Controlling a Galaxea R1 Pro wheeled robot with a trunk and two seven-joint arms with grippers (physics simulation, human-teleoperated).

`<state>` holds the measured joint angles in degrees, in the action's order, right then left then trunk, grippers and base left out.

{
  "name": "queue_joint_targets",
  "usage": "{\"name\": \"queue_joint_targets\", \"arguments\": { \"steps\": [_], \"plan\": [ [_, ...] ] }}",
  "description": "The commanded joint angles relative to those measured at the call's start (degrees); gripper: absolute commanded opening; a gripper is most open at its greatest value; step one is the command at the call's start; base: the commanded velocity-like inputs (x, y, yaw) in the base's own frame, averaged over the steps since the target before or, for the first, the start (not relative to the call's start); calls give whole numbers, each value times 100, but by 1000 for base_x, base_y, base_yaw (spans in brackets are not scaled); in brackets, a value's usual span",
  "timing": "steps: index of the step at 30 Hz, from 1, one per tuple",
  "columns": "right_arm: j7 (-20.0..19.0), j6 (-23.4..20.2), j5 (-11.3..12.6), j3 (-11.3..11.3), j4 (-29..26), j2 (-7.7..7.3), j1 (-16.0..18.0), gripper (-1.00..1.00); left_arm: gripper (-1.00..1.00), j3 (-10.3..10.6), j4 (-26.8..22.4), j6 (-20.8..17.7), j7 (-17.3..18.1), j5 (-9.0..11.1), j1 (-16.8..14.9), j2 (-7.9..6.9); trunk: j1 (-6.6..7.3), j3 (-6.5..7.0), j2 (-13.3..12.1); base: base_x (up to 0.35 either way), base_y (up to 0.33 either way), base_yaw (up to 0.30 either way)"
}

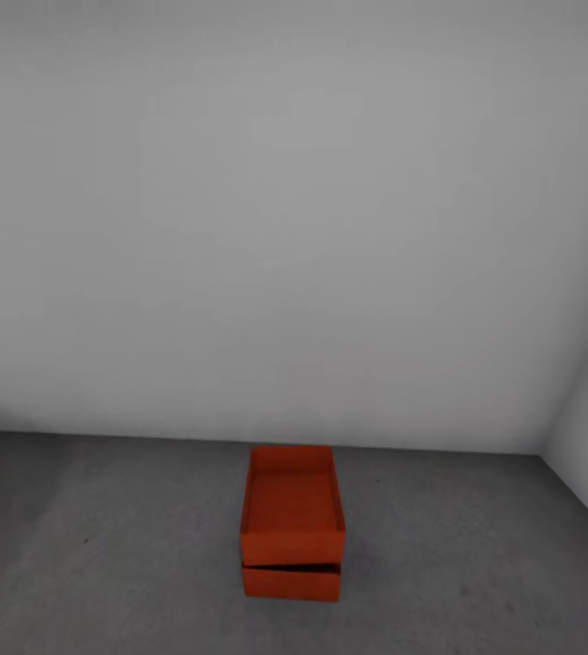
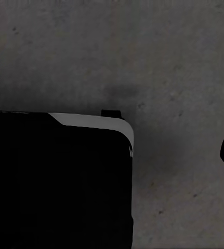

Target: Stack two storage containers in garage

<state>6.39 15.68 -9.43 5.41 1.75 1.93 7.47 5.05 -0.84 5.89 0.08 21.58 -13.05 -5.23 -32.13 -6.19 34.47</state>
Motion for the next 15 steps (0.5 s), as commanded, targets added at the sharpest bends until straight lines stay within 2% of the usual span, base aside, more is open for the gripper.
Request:
{"name": "queue_joint_targets", "arguments": {
  "steps": [1, 15],
  "plan": [
    [29, 31, -60, 48, 19, 1, 9, 100, 100, 49, 5, 17, 1, 48, -5, 0, -2, -1, 8, 0, 0, 0],
    [29, 26, -59, 48, 19, -4, 9, 100, 100, 49, 5, 17, 1, 48, -5, -1, -2, 123, 8, 0, 0, 0]
  ]
}}
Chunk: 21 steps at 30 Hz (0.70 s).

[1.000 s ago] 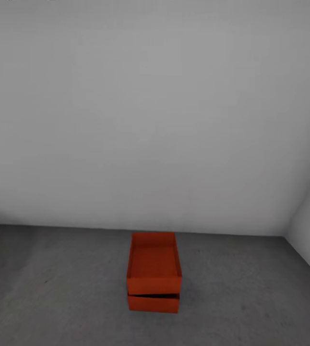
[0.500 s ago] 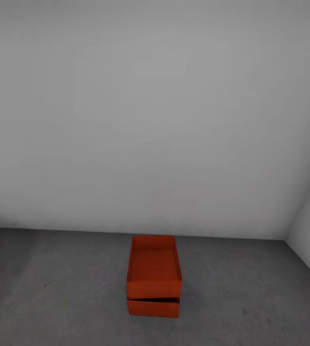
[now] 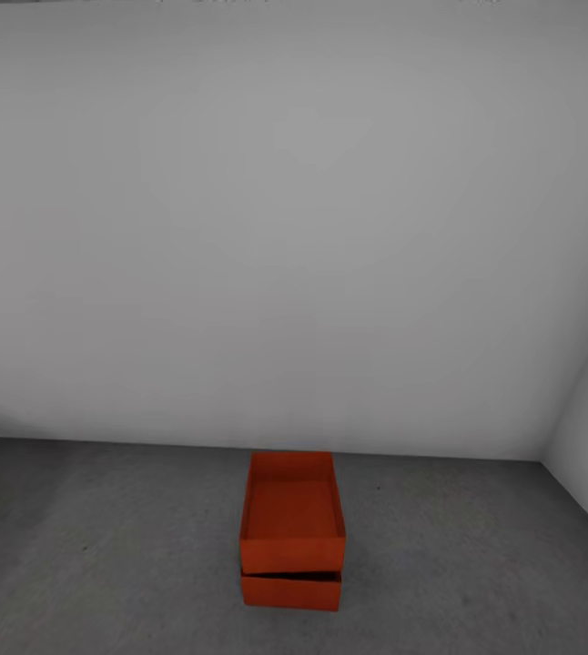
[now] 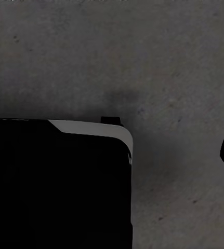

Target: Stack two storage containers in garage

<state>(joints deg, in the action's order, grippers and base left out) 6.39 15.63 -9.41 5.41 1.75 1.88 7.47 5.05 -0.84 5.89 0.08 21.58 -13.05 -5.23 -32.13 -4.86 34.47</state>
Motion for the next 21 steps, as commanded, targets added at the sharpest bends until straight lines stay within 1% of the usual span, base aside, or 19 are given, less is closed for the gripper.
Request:
{"name": "queue_joint_targets", "arguments": {
  "steps": [1, 21],
  "plan": [
    [29, 29, -61, 48, 19, -2, 9, 100, 100, 49, 5, 17, 1, 48, -5, 2, -2, -1, 9, 0, 0, 0],
    [29, 13, -61, 48, 19, 3, 9, 100, 100, 49, 5, 17, 1, 48, -5, 3, -2, 176, 9, 0, 0, 0]
  ]
}}
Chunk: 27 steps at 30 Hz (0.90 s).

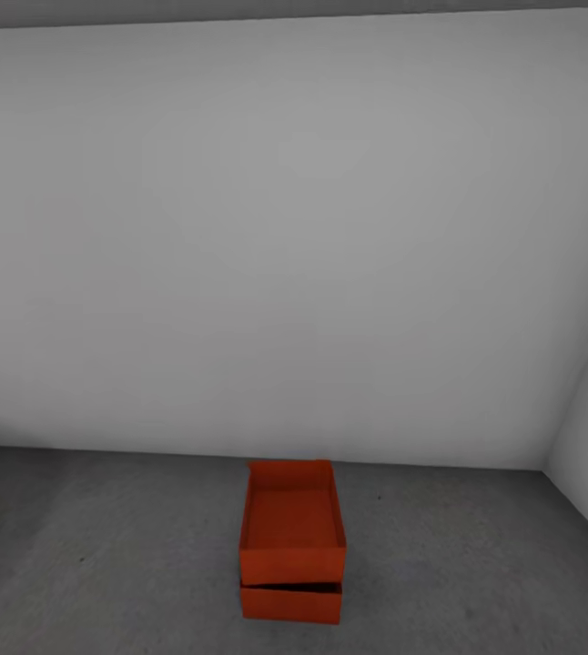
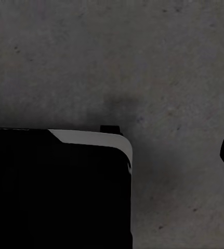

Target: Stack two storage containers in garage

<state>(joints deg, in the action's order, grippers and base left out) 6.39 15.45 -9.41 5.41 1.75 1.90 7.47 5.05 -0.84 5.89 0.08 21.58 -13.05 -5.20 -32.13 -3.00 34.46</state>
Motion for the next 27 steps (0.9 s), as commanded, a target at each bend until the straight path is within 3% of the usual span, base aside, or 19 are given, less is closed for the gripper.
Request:
{"name": "queue_joint_targets", "arguments": {
  "steps": [1, 27],
  "plan": [
    [29, 30, -61, 48, 19, 1, 9, 100, 100, 49, 5, 17, 1, 48, -5, 0, -2, -2, 9, 0, 0, 0],
    [35, 28, -61, 48, 19, -5, 9, 100, 100, 91, -4, 7, 44, -55, -5, -6, -2, 228, 9, 0, 0, 0]
  ]
}}
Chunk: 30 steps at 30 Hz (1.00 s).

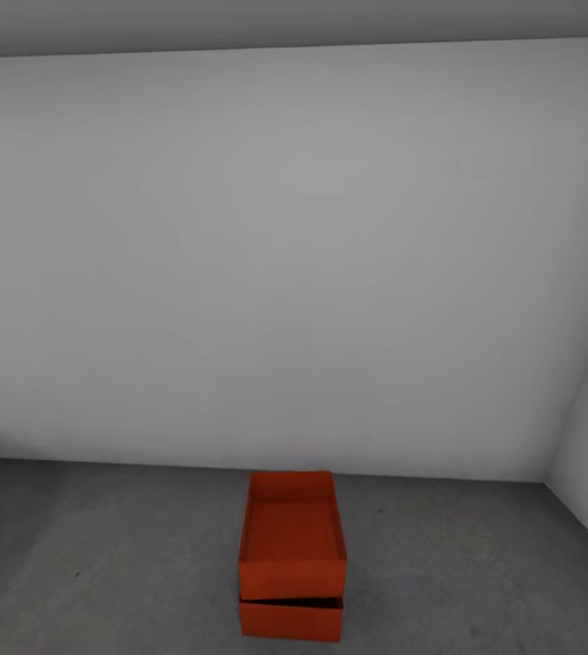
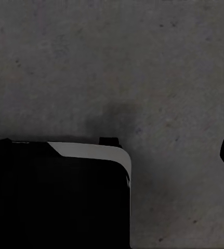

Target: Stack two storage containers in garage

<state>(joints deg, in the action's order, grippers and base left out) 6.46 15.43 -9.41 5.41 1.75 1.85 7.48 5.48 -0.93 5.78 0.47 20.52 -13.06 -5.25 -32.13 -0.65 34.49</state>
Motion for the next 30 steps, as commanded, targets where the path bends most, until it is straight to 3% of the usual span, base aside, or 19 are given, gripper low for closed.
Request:
{"name": "queue_joint_targets", "arguments": {
  "steps": [1, 30],
  "plan": [
    [30, 30, -61, 51, 19, 1, 8, 100, 100, 46, 6, 18, 5, 50, -4, 2, -2, 2, 6, 0, 0, 0],
    [33, 22, -59, 49, 19, 5, 8, 100, 100, 24, 14, 28, -3, 80, -4, 6, -2, 259, 6, 0, 0, 0]
  ]
}}
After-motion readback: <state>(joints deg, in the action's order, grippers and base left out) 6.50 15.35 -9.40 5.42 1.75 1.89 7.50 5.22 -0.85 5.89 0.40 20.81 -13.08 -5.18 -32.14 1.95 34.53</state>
